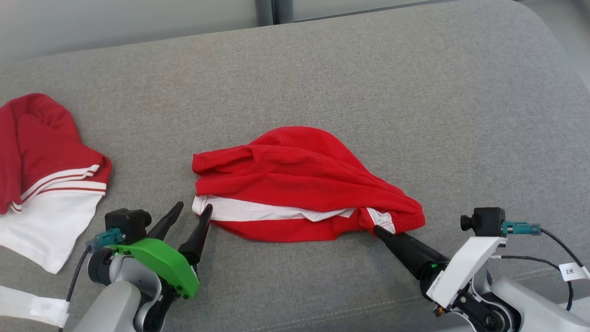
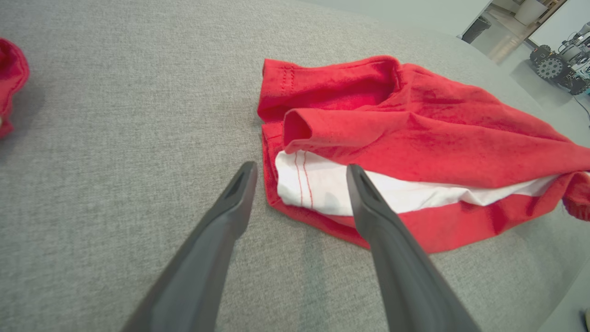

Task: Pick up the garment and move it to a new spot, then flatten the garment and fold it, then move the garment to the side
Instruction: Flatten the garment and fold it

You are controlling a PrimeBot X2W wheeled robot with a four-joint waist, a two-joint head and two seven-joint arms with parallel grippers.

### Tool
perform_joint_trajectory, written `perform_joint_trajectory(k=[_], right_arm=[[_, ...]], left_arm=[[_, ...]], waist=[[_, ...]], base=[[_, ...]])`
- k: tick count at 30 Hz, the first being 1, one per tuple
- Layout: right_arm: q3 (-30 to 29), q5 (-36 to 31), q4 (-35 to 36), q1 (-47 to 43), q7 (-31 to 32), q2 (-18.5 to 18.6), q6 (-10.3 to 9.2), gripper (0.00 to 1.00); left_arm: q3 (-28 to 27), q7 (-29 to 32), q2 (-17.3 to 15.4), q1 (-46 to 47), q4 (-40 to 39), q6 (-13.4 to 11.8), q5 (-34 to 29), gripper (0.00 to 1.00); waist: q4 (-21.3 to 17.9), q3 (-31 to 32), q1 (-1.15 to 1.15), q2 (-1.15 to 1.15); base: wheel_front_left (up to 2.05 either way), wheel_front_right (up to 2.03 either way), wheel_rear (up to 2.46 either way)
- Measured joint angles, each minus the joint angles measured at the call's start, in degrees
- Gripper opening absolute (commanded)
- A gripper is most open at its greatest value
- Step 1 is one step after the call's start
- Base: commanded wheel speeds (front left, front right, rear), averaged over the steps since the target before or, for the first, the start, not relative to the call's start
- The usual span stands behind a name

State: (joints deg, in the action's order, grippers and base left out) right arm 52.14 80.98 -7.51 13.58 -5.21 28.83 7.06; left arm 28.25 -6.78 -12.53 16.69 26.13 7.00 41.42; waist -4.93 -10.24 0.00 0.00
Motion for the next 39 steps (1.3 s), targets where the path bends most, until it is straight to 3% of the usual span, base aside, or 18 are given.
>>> perform_joint_trajectory(k=[10,14,22,25,26,27,28,30,31,32,35,39], right_arm=[[1.38,-2.03,0.67,0.09,-3.35,-0.49,0.00,1.00],[2.26,-2.47,0.67,0.11,-3.93,-0.55,0.00,0.58],[3.69,-2.58,0.60,0.42,-4.91,-0.56,0.00,0.57],[4.56,-2.89,0.57,1.26,-4.91,-0.98,0.00,0.48],[4.60,-2.89,0.56,1.44,-4.93,-1.24,0.00,0.45],[4.63,-2.88,0.57,1.47,-5.20,-1.40,0.00,0.43],[4.70,-2.88,0.55,1.47,-5.46,-1.40,0.00,0.38],[4.86,-2.88,0.43,1.47,-5.70,-1.33,0.00,0.31],[4.95,-2.88,0.38,1.47,-5.86,-1.34,0.00,0.25],[5.08,-2.88,0.37,1.47,-5.93,-1.35,0.00,0.15],[5.45,-2.88,0.30,1.47,-6.15,-1.33,0.00,0.00],[5.50,-2.87,0.30,1.51,-6.67,-1.13,0.00,0.00]], left_arm=[[0.14,0.20,-0.01,0.03,1.09,0.00,0.01,1.00],[0.66,1.01,-0.03,0.15,1.62,0.00,0.18,1.00],[1.32,2.02,-0.36,2.86,3.45,0.01,0.16,1.00],[1.36,2.49,-0.54,2.99,4.60,0.01,0.31,1.00],[1.49,2.68,-0.55,2.99,4.90,0.01,0.35,0.97],[1.67,2.72,-0.56,2.99,4.95,0.01,0.35,0.82],[1.77,2.72,-0.47,3.00,4.94,0.03,0.35,0.54],[1.91,2.71,-0.36,3.03,4.94,0.03,0.35,0.29],[1.98,2.72,-0.32,3.03,4.95,0.04,0.51,0.10],[2.05,2.72,-0.31,3.03,4.98,0.04,0.60,0.00],[2.46,2.71,-0.24,3.11,5.05,0.04,0.60,0.00],[2.58,2.31,-0.23,3.43,4.68,0.04,0.59,0.00]], waist=[[-0.18,-0.15,0.00,0.00],[-0.37,-0.27,0.00,0.00],[-0.87,-0.70,0.00,0.00],[-1.31,-0.73,0.00,0.00],[-1.49,-0.70,0.00,0.00],[-1.64,-0.65,0.00,0.00],[-1.75,-0.62,0.00,0.00],[-1.85,-0.57,0.00,0.00],[-1.87,-0.55,0.00,0.00],[-1.87,-0.52,0.00,0.00],[-1.81,-0.46,0.00,0.00],[-1.61,-0.41,0.00,0.00]], base=[[0.00,0.00,0.00],[0.00,0.00,0.00],[0.00,0.00,0.00],[0.00,0.00,0.00],[0.00,0.00,0.00],[0.00,0.00,0.00],[0.00,0.00,0.00],[0.00,0.00,0.00],[0.00,0.00,0.00],[0.00,0.00,0.00],[0.00,0.00,0.00],[0.00,0.00,0.00]])
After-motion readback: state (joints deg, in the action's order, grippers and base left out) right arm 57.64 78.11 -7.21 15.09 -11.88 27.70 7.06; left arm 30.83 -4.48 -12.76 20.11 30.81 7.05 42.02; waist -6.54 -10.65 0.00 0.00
